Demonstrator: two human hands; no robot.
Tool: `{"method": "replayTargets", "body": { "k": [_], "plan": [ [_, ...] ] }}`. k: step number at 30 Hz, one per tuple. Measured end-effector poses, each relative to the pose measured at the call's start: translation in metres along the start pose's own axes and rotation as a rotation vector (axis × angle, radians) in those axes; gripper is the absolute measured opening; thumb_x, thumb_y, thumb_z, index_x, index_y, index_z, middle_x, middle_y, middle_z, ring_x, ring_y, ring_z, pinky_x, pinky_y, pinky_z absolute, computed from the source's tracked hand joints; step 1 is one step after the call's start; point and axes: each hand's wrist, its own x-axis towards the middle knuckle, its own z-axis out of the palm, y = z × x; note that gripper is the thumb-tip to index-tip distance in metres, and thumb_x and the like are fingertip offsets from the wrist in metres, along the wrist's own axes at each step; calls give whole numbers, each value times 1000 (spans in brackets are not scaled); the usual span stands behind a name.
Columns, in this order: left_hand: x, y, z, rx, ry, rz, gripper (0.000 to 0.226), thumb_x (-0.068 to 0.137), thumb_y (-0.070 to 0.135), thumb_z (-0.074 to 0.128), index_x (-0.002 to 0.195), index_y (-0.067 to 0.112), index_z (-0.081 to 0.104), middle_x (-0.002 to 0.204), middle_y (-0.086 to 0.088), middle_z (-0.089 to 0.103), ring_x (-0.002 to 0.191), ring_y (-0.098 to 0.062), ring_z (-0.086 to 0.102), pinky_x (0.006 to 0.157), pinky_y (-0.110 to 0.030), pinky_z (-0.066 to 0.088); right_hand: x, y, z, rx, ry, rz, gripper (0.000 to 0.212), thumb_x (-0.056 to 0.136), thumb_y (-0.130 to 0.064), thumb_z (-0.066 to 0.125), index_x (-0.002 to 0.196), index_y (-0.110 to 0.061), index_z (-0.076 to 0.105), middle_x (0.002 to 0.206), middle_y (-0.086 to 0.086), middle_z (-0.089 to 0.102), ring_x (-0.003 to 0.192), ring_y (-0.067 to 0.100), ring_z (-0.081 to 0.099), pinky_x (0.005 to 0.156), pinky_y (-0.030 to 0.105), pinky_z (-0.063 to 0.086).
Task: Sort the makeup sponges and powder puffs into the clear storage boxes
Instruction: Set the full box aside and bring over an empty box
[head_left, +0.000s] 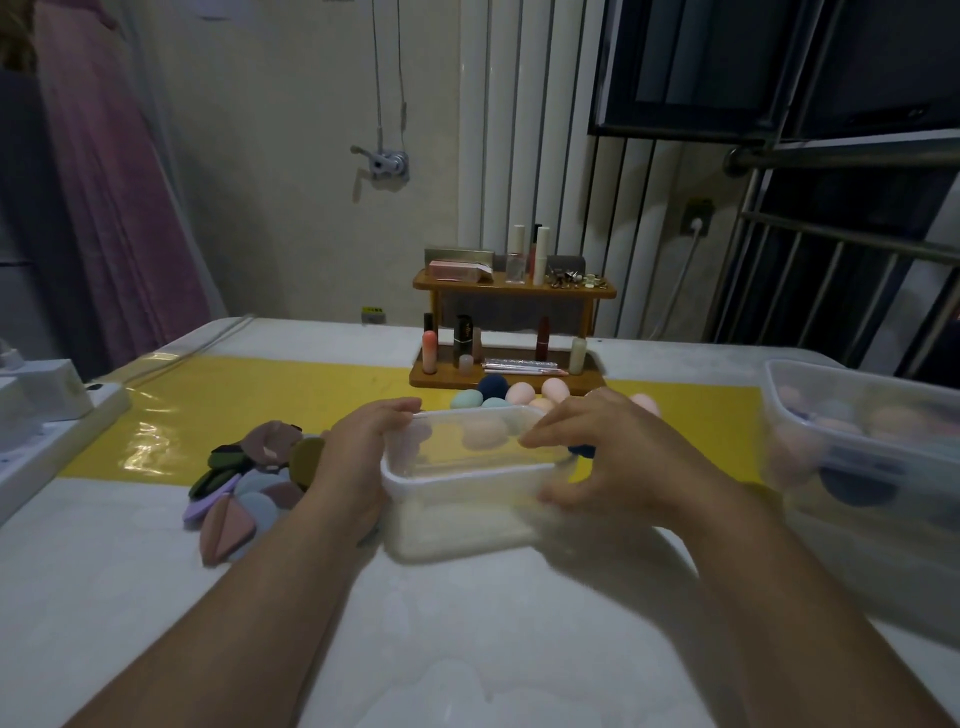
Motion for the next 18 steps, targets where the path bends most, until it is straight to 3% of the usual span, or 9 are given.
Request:
{"method": "replayTargets", "body": {
  "k": [2,4,6,8,10,12,15,18],
  "plan": [
    [-5,4,1,-144,-30,-72,26,92,27,58,112,16,70,111,-10,69,97,-29,66,75,-40,55,2,1,5,-56,137,-80,44,77,-48,74,121,-43,68,118,-24,63,109,7,44,90,29,44],
    [-5,5,2,-227,-33,-26,36,95,40,55,122,19,66,119,-7,66,102,-27,65,74,-39,54,4,4,9,-77,298,-159,43,72,-48,70,112,-34,75,103,-14,71,95,15,54,75,31,48],
    [-5,5,3,-233,-89,57,50,93,55,48,126,20,62,129,-10,60,104,-25,63,74,-37,51,5,5,10,-97,434,-227,40,69,-45,67,101,-23,79,89,-8,74,81,19,56,64,27,44],
    [-7,4,5,-120,-202,103,53,81,65,52,121,31,60,134,-6,55,111,-23,59,86,-38,47,5,8,8,-128,532,-244,39,69,-44,65,95,-19,80,81,-5,73,74,21,56,59,29,47],
    [-9,1,6,49,-308,132,43,80,61,63,118,43,52,130,5,54,117,-19,56,96,-40,44,4,11,5,-108,599,-240,41,70,-43,64,99,-19,80,80,-5,73,73,21,56,57,31,48],
    [-8,-1,6,100,-345,145,40,82,44,70,117,47,50,122,8,57,113,-17,59,90,-36,47,3,13,4,-69,638,-243,43,72,-42,63,106,-20,78,79,-6,72,73,20,55,57,28,42],
    [-6,-3,4,68,-320,167,39,83,35,65,119,44,50,118,5,58,109,-19,61,85,-33,51,3,12,7,-103,686,-275,39,77,-38,64,108,-18,78,80,-5,74,72,23,56,54,30,45],
    [-7,-2,6,70,-310,217,49,86,34,60,133,34,45,122,3,56,105,-17,60,75,-25,53,7,12,13,-175,761,-321,33,82,-33,65,107,-14,78,80,-1,75,71,26,59,54,33,49]
  ]
}}
